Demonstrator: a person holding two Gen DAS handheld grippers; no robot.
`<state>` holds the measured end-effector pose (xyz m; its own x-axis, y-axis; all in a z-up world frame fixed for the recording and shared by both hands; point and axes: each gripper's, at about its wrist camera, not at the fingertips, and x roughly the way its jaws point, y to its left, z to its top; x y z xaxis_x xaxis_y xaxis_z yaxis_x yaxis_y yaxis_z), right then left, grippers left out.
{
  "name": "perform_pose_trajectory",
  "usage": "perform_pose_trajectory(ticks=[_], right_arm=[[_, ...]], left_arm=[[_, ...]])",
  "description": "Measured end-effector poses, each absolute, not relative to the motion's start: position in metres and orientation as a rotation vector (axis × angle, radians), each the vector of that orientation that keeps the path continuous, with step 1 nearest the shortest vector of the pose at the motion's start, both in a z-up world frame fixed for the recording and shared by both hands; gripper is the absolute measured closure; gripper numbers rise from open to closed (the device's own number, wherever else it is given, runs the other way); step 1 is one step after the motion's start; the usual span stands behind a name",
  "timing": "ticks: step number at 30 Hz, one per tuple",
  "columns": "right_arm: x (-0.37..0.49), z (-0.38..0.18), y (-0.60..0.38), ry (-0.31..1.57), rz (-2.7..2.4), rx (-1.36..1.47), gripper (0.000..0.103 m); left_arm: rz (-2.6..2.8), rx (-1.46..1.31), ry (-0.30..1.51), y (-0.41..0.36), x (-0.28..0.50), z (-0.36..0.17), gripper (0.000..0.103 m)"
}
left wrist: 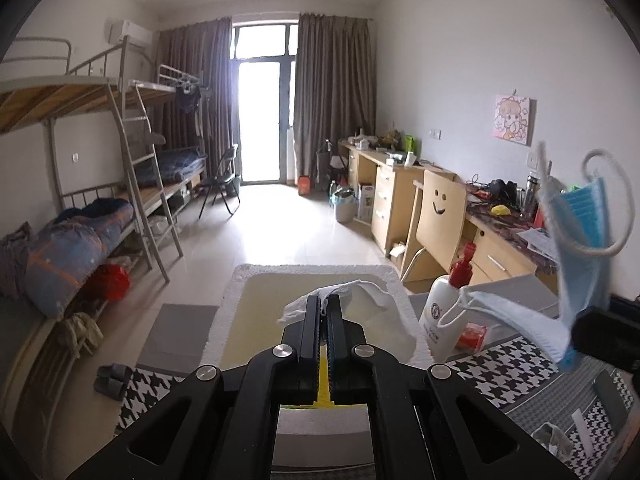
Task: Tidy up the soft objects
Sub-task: 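Open the left tool over the box while the right tool holds the mask above it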
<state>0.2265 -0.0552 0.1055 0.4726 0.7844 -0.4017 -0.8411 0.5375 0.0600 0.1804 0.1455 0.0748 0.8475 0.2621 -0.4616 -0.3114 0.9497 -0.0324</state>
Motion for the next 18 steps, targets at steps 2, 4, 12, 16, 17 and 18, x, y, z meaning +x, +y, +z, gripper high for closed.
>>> perform_pose_trajectory(ticks=[2,4,12,16,17,18], right_arm=[[0.227,0.106,-0.055,0.409,0.996,-0.152,0.084],[0.228,0.107,-0.054,0.41,0.993,-0.152,0.084],[0.23,0.108,-0.051,0.412,0.993,-0.152,0.084],[0.23,0.111,-0.047,0.404,1.003,-0.147,0.083],[0.23,0.112,-0.045,0.4,1.005,-0.148,0.083],[0.23,0.112,-0.044,0.4,1.006,-0.148,0.083]], left_arm=[[0.304,-0.111,0.479,0.147,0.184,0.073,0.1],[0.294,-0.116,0.498,0.149,0.188,0.07,0.091],[0.371,-0.147,0.489,0.162,0.18,0.07,0.022],[0.393,-0.151,0.465,0.165,0.173,0.072,0.011],[0.397,-0.149,0.457,0.165,0.171,0.073,0.01],[0.404,-0.146,0.452,0.165,0.169,0.074,0.006]])
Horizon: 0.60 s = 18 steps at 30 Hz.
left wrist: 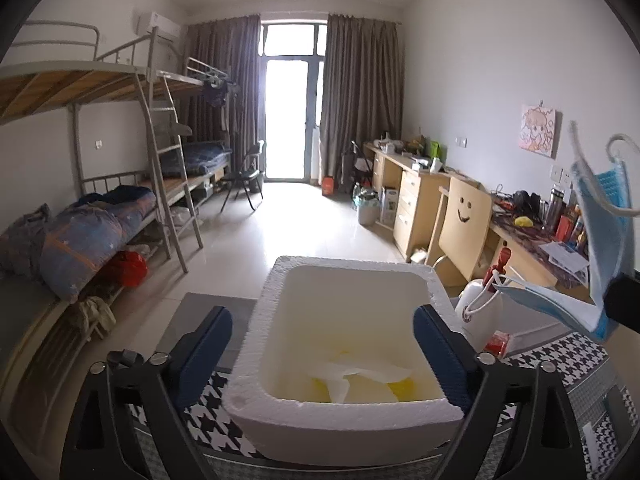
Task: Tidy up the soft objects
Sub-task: 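Open the left tool over the box while the right tool holds the mask above it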
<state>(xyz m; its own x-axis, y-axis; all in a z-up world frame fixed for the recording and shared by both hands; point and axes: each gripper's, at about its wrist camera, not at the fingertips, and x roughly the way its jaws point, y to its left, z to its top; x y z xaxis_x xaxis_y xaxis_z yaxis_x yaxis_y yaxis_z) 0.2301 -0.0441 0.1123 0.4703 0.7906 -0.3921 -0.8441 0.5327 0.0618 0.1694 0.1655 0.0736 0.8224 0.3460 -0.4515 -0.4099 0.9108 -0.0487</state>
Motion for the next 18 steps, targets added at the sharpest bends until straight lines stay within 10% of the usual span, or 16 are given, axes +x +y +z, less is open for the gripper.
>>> perform_pose_trajectory(ticks=[18], right_arm=[[0.232,0.115,-0.015,0.432,1.079,-0.139,0.083]], left_arm=[[0.447,-0.176,0.44,0.183,0.145,0.067,0.001]])
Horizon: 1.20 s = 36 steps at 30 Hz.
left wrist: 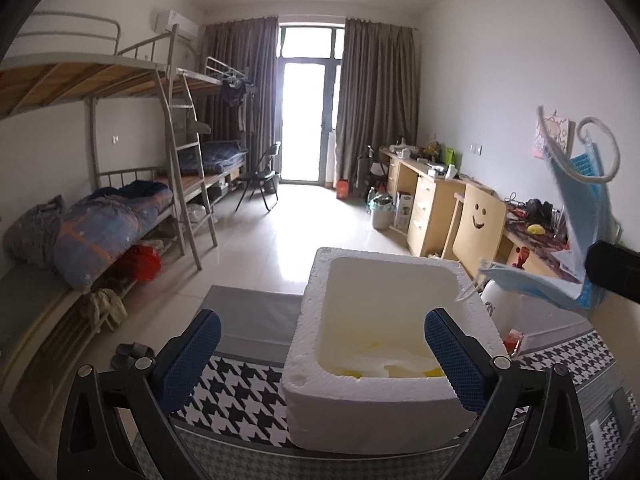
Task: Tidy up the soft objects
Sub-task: 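Open the left tool over the box while the right tool holds the mask above it, then lower the blue mask into the white foam box and open the right tool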
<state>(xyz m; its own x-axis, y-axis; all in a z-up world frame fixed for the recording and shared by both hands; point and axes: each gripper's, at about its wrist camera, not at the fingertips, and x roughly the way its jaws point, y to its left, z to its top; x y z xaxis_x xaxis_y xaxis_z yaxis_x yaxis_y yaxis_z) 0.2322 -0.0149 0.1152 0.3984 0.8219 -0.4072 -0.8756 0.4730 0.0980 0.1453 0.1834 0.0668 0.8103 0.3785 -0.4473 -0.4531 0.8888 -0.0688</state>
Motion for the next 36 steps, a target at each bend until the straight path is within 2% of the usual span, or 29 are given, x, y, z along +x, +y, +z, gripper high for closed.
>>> perform_pose_trajectory(ticks=[36], right_arm=[[0.267,0.07,0.04,0.65,1.008,-0.21,0.081]], left_arm=[[0.508,-0.184,0.427,0.205,0.105,0.058,0.001]])
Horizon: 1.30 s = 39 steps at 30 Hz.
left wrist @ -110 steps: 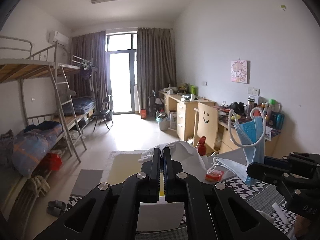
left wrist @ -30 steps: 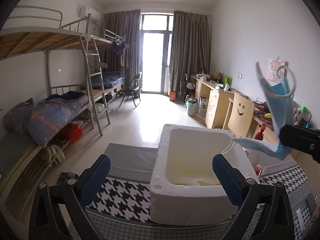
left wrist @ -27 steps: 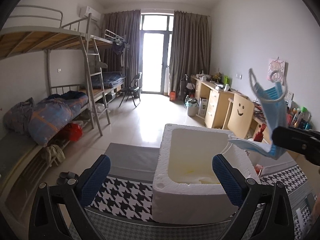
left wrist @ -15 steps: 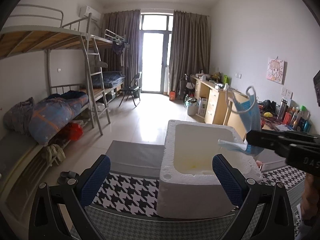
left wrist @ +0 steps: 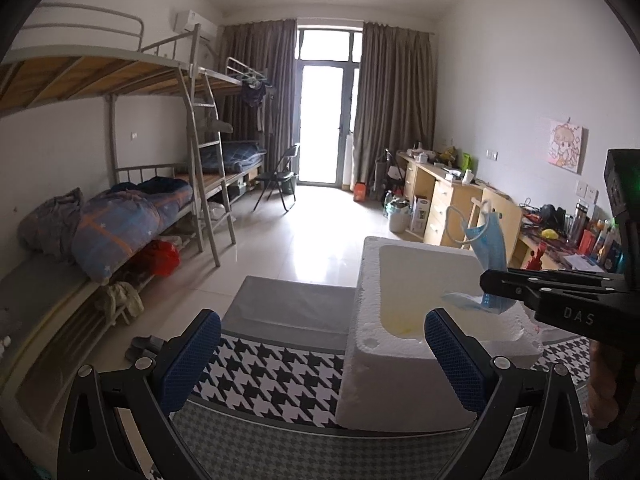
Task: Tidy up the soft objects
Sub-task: 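Lower the blue mask into the white foam box and open the right tool, then withdraw both tools from the box toward the grey cloth and white foam roll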
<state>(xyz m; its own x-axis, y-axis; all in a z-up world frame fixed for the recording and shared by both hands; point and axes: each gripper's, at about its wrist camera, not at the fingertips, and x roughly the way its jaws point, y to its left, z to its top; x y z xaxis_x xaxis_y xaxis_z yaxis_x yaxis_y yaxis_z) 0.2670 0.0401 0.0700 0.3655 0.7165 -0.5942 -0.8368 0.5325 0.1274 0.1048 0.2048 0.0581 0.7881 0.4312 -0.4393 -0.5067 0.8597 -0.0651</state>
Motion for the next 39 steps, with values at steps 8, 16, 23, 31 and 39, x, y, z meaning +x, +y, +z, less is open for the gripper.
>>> perform_pose_trajectory(ticks=[8,16,23,31,39], right_arm=[[0.267,0.064,0.048,0.677,0.981,-0.223,0.053],[0.266,0.07,0.036,0.655,0.945,-0.199,0.025],[0.264,0.078,0.02,0.611,0.909,-0.196,0.014],[0.264,0.082,0.001,0.588,0.896,-0.17,0.014],[0.252,0.086,-0.017,0.545,0.875,-0.17,0.014]], left_arm=[[0.514,-0.19,0.433,0.209,0.103,0.054,0.001],[0.495,-0.182,0.44,0.205,0.105,0.054,0.001],[0.477,-0.176,0.439,0.197,0.104,0.057,0.001],[0.449,-0.162,0.434,0.18,0.103,0.062,0.001],[0.426,-0.159,0.428,0.168,0.099,0.067,0.001]])
